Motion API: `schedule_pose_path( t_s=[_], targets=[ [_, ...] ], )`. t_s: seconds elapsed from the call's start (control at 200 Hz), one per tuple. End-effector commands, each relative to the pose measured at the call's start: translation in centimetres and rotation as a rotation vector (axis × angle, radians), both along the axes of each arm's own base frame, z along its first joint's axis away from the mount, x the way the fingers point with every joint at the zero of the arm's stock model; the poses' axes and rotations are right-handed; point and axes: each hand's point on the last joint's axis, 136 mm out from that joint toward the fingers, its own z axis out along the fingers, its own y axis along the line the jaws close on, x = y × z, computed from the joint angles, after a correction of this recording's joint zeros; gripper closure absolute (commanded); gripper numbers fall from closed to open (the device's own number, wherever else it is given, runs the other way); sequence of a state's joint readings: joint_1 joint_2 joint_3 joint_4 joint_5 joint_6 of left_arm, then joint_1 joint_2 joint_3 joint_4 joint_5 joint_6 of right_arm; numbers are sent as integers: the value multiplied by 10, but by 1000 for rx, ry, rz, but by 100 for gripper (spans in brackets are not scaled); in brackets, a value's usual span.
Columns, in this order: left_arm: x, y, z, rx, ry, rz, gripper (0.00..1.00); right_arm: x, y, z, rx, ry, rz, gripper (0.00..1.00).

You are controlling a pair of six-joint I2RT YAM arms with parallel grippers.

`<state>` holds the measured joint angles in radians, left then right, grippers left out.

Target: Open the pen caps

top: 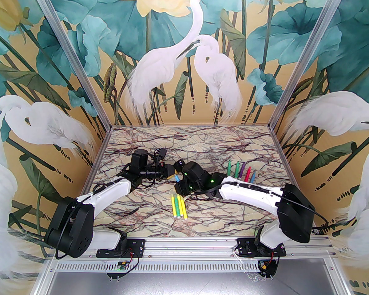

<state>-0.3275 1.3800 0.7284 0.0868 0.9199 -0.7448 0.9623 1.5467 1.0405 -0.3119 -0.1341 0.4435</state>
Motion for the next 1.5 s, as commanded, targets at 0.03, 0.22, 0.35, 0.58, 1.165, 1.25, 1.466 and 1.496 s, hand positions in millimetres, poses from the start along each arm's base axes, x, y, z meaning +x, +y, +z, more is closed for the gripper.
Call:
schedule_pose_path(
  t_s=[0.03,0.22,0.35,0.58,1.165,1.25,1.466,1.496],
  targets=[
    [29,26,3,32,-30,147,100,-21,-22,-9,-74,34,35,98],
    [33,28,5,36,-32,158,100,-23,-26,-9,-80,32,37,97],
    [34,31,0,77,-25,162,100,-22,-29,-8,-85,18,25,97],
    [30,44,-18,246,-1,164,100,-8,-39,-6,-117,-28,-39,96],
    [22,85,-54,591,39,186,100,54,-160,-7,-250,-83,-485,96],
    [22,88,-58,620,46,184,100,57,-182,-7,-261,-85,-544,95],
    [22,89,-66,672,49,166,100,58,-227,-7,-284,-94,-671,94],
    [22,88,-67,677,50,161,100,58,-233,-7,-288,-92,-686,94]
  ],
)
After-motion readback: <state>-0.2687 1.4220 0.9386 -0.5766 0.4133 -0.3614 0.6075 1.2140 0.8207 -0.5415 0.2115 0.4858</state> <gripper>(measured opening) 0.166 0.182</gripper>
